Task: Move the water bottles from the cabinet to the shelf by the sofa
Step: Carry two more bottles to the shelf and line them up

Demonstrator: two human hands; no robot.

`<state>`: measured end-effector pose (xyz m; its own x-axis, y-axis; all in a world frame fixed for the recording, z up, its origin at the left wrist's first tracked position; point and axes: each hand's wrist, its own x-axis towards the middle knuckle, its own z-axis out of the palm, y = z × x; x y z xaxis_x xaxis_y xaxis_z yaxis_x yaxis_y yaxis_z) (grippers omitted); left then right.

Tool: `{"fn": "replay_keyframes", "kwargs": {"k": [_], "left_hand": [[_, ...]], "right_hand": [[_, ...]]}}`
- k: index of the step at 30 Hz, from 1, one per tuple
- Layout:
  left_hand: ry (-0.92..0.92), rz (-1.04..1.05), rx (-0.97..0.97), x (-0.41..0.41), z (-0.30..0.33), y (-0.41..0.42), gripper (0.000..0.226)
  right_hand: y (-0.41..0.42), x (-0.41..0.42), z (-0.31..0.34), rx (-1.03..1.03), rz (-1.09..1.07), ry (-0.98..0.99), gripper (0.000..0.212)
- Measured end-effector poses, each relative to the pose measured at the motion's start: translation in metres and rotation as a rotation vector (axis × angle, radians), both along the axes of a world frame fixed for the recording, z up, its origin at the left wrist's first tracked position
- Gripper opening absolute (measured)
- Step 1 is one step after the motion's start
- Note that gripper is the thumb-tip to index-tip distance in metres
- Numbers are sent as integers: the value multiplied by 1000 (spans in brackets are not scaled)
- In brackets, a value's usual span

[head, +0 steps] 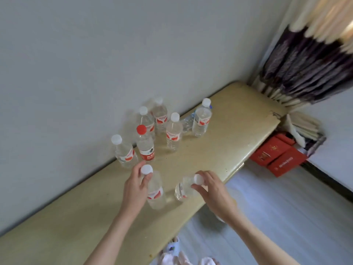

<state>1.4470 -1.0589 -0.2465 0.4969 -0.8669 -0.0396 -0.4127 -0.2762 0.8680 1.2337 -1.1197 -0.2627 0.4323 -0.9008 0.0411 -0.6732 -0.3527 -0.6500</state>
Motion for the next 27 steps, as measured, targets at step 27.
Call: {"fn": "replay_keyframes", "kwargs": {"k": [27], "left_hand": [[157, -1418, -104, -654, 58, 138, 17]], "right_hand": [[389, -557, 75, -255, -1527, -299, 65]]}}
